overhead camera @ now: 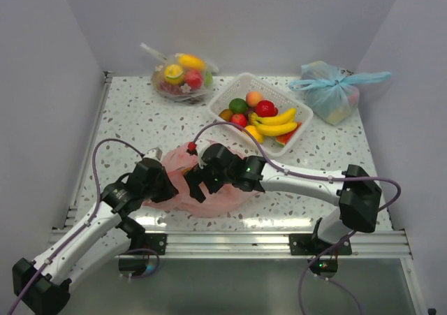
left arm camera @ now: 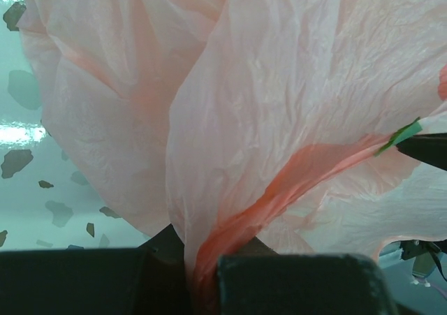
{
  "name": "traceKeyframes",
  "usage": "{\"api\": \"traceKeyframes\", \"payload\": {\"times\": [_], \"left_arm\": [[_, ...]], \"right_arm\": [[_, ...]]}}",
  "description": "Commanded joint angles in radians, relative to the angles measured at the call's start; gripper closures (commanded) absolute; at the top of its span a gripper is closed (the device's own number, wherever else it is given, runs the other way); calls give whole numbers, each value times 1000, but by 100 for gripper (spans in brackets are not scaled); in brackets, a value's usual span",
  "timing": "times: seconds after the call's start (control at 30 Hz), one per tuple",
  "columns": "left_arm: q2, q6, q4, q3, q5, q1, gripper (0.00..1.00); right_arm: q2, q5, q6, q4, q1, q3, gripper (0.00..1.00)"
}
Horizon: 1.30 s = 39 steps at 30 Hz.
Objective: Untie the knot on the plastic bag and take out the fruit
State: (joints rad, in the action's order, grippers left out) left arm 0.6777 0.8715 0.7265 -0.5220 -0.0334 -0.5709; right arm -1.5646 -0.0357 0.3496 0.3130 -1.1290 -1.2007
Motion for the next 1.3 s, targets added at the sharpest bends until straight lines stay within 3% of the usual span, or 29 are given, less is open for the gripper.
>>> {"api": "traceKeyframes", "payload": {"times": [0.0, 0.3, 0.47, 0.7, 1.03, 1.23, 1.27], "left_arm": [[6, -9, 1, -55, 7, -1, 97], [-15, -12, 28, -64, 16, -1, 98], [-38, -14, 30, -43, 27, -1, 98], [-47, -34, 16, -18, 59, -1, 98], [-53, -37, 8, 4, 73, -1, 98], [-56, -32, 8, 10, 63, -1, 98], [-53, -31, 8, 11, 63, -1, 98]], "right_arm": [[-5, 100, 98, -67, 6, 53, 5], [-123, 453, 235, -127, 32, 23, 14], [-160, 612, 336, -126, 51, 1, 13], [-209, 559, 328, -288, 67, 9, 13], [-313, 538, 312, -380, 89, -30, 8], [-321, 471, 263, -422, 92, -20, 22], [-316, 436, 247, -426, 92, -10, 31]]}}
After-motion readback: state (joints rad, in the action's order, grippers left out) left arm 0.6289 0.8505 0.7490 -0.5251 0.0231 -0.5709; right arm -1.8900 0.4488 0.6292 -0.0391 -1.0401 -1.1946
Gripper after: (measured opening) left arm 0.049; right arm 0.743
